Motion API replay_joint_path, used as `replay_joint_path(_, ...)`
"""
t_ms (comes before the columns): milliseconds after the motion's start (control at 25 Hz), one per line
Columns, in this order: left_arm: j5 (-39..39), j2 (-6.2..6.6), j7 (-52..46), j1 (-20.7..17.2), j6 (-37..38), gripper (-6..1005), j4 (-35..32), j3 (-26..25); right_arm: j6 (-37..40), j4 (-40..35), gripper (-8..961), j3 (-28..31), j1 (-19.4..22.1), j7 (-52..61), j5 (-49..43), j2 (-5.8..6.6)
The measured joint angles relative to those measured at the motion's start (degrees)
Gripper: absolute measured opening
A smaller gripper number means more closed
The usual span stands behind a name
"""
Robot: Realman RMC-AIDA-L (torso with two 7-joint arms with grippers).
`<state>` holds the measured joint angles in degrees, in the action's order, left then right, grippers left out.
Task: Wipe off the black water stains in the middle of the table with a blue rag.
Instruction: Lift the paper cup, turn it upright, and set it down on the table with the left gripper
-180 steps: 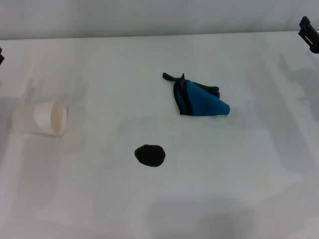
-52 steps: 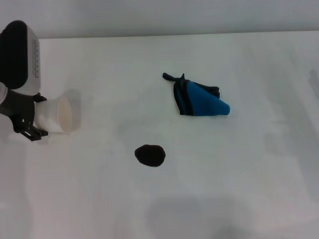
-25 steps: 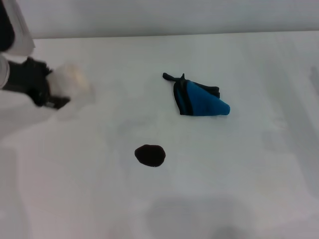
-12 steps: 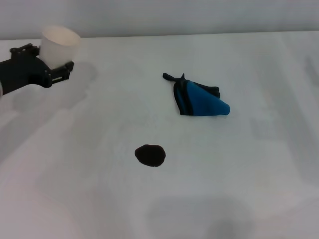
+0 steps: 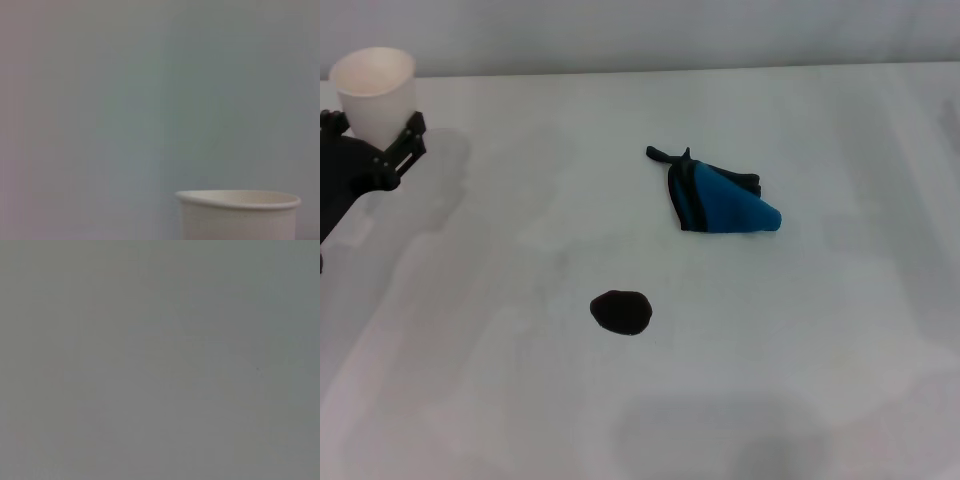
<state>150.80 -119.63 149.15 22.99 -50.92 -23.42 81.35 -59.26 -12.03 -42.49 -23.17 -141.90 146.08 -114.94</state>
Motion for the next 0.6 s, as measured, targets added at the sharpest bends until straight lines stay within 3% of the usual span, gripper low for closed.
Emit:
replay_joint_path(200, 10.27, -0.08, 5.77, 1.3, -1.19, 756, 4.24, 3.93, 1.61, -2.15, 810, -2.94, 0.75, 1.35, -6.75, 0.65)
replay_joint_path(440, 13.14, -0.38, 8.31, 2.49, -3.05, 759, 7.92, 4.53, 2.76, -1.42, 808, -5.34, 1.34, 1.65, -11.01, -0.53)
replay_joint_path(600, 12.99, -0.42, 8.76, 1.95, -5.23, 761, 9.98, 4.72, 2.29, 0.83, 807, -7.12, 1.32, 3.7, -11.02, -0.49)
